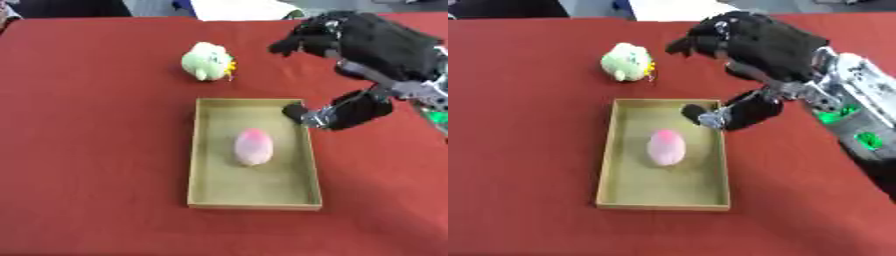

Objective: Pick up objects on the table and place them in the box.

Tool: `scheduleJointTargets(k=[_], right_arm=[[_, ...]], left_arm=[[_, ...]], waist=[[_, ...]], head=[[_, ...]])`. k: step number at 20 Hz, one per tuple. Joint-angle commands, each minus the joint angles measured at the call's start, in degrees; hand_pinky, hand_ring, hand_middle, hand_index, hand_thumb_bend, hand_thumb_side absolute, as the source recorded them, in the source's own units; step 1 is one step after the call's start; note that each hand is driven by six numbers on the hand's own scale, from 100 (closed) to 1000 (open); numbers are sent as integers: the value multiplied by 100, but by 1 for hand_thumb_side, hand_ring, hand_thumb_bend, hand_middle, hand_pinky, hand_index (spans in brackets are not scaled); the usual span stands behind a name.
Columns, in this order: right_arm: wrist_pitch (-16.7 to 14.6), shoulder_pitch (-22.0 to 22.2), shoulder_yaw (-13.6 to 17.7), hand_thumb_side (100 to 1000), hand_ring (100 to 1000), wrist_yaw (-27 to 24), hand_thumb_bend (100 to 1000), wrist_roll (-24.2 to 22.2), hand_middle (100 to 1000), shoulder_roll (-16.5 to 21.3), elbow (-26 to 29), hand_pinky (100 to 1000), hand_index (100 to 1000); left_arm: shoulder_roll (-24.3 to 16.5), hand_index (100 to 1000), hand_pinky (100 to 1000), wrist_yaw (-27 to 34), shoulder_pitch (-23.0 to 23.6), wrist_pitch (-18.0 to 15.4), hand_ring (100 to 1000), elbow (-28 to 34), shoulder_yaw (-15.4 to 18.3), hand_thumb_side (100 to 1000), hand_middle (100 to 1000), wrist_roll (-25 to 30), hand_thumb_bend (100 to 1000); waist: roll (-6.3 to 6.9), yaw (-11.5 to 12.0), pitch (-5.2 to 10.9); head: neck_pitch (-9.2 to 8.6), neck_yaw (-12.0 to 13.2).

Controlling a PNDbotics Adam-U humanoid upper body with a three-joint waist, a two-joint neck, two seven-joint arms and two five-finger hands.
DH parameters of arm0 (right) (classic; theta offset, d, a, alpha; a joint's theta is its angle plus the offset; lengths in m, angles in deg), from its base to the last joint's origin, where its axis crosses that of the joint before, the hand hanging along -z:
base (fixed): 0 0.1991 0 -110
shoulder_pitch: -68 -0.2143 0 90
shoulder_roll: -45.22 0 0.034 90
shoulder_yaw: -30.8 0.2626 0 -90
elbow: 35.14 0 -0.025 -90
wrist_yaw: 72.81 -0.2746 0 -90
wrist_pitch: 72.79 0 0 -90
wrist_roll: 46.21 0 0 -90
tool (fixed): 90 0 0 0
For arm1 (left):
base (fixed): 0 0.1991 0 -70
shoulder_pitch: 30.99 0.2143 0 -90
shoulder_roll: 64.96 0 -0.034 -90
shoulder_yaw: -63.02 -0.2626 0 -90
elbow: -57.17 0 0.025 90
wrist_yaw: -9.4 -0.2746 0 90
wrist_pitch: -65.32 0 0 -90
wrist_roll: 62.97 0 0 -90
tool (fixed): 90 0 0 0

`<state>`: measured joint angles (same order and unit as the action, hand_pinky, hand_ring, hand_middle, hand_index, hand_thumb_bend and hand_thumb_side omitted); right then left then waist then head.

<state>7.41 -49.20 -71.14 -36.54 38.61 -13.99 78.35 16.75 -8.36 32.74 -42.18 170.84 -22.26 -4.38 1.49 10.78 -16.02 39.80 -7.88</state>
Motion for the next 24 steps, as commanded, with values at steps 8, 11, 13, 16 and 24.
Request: scheduleJointTargets(k=[8, 11, 13, 16, 24], right_arm=[[452, 1186, 1858, 577, 796, -681, 215, 2549, 638, 260, 110, 720, 829], [345, 1488, 2197, 609, 801, -958, 183, 3188, 645, 196, 110, 707, 824], [211, 1673, 2374, 630, 803, -1147, 185, 3495, 649, 162, 110, 705, 821], [80, 1946, 2577, 642, 804, -1383, 189, 3765, 645, 119, 110, 704, 816], [104, 2326, 2877, 643, 801, -1428, 207, 4155, 640, -37, 110, 703, 807]], left_arm=[[-1058, 775, 776, -225, -411, 637, 697, 92, -164, 429, 624, 605, 243], [-1486, 785, 784, -291, -570, 1009, 709, 92, -271, 445, 634, 1148, 192], [-1731, 788, 788, -255, -666, 1282, 716, 92, -357, 443, 639, 1618, 159], [-2025, 803, 799, -239, -837, 1630, 736, 73, -510, 450, 657, 2417, 125], [-2161, 850, 833, -533, -1784, 1589, 788, -809, -1015, 468, 705, 4687, 204]], waist=[[119, -342, -113], [167, -430, -155], [200, -491, -168], [241, -609, -179], [285, -759, -190]], head=[[-237, 337], [-175, 461], [-150, 544], [-90, 670], [-11, 978]])
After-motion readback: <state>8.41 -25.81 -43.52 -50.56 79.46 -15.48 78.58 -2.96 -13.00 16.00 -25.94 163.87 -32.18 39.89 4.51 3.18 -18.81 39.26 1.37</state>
